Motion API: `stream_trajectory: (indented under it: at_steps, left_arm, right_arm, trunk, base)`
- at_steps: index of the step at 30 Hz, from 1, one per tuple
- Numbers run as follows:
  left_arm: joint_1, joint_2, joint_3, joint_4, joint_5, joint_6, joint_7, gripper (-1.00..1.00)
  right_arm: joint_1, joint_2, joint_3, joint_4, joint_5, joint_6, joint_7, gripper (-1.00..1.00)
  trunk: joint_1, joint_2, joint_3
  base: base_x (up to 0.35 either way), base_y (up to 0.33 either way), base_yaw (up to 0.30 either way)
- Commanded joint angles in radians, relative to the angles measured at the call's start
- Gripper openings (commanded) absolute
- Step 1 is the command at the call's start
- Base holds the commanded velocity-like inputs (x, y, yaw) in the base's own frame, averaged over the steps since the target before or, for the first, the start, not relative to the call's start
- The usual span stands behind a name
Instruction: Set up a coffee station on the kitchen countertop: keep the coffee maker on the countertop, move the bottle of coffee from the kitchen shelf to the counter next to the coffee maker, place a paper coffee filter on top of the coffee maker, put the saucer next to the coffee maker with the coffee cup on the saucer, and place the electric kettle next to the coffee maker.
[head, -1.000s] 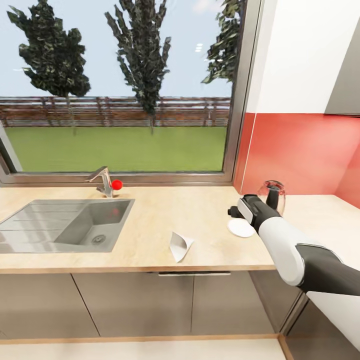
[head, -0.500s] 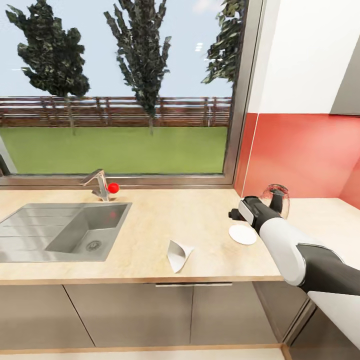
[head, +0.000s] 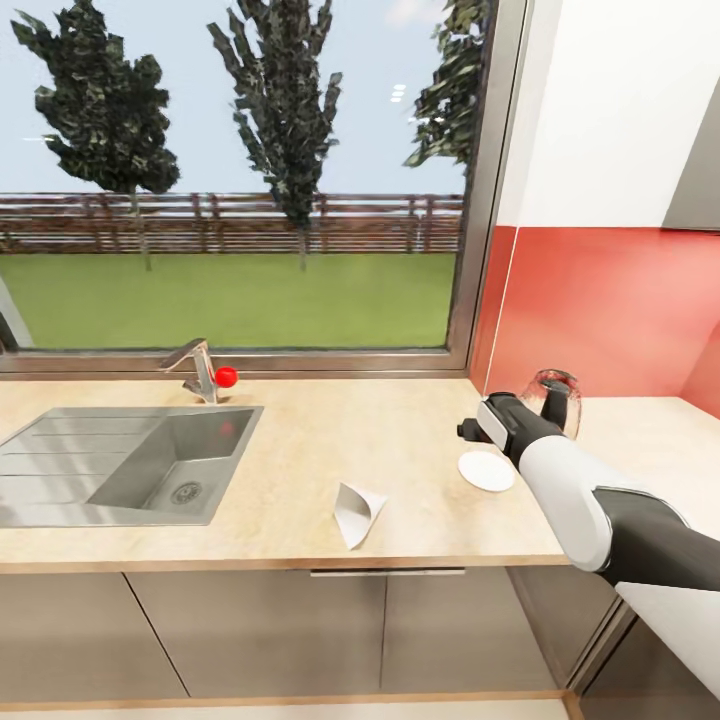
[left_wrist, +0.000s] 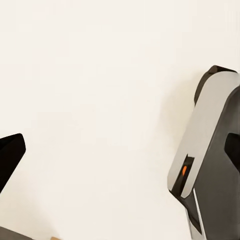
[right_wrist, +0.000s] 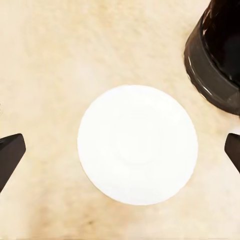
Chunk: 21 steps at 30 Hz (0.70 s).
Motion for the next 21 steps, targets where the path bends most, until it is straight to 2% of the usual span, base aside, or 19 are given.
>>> stream_trajectory:
  at_steps: [1, 14, 21]
  left_arm:
    - [0.0, 0.0, 0.002, 0.0, 0.007, -0.001, -0.006, 1.0]
    - [0.0, 0.0, 0.002, 0.0, 0.007, -0.001, 0.015, 1.0]
    - [0.0, 0.0, 0.002, 0.0, 0.007, 0.0, 0.016, 1.0]
  right_arm:
    - [0.0, 0.001, -0.006, -0.001, 0.002, 0.007, -0.003, 1.0]
    - [0.0, 0.007, -0.003, -0.001, 0.003, 0.033, -0.004, 1.0]
    - [0.0, 0.01, -0.002, 0.001, 0.004, 0.092, -0.004, 1.0]
  trunk:
    - [0.004, -0.008, -0.004]
    - [0.054, -0.099, -0.045]
    - [0.081, -0.148, -0.067]
  base:
    - [0.0, 0.0, 0.0]
    - [0.0, 0.0, 0.0]
    - [0.0, 0.0, 0.0]
